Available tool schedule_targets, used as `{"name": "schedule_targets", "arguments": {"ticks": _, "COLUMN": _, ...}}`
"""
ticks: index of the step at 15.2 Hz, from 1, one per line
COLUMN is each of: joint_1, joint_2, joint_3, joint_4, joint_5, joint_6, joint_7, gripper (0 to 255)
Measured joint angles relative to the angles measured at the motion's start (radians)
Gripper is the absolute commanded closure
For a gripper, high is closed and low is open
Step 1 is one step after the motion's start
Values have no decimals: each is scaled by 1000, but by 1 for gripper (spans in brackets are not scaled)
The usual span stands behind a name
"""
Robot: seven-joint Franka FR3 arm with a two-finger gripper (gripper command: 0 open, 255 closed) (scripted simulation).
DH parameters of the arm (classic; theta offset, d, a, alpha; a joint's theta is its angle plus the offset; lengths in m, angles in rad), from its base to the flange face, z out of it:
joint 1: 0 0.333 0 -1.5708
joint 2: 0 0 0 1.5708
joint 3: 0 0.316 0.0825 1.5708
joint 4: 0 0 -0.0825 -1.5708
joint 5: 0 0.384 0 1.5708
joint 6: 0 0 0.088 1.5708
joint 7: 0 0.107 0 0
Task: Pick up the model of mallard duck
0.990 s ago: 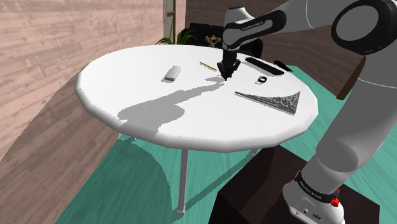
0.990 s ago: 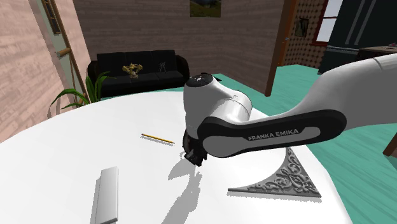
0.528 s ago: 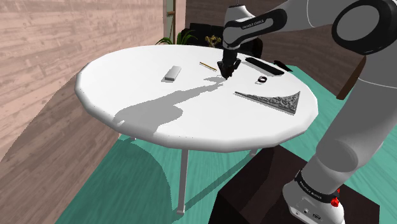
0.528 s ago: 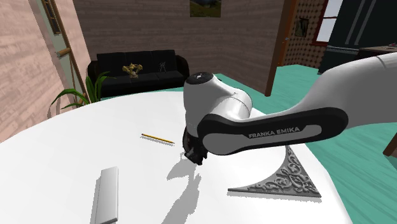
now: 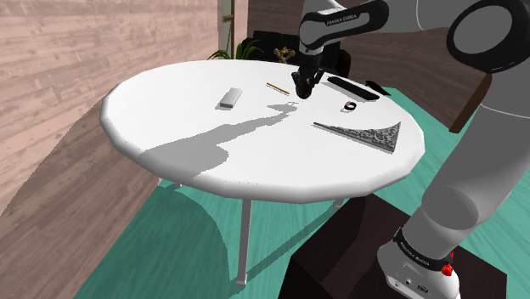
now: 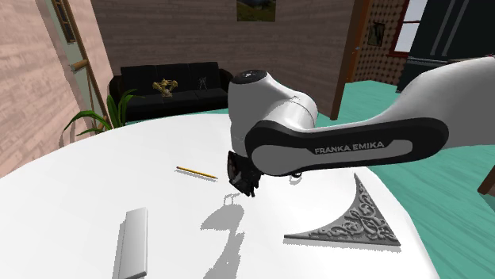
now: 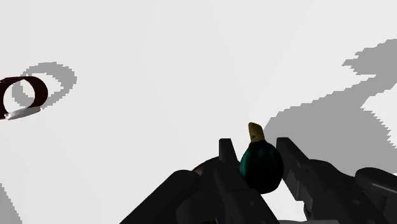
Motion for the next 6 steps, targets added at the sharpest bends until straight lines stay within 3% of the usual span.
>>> {"name": "schedule_targets", "arguments": {"ticks": 6, "joint_1": 2, "joint_2": -2, "joint_3": 2, "joint_4": 75, "joint_5": 5, "joint_6": -76, "joint_7": -13, "gripper": 255}}
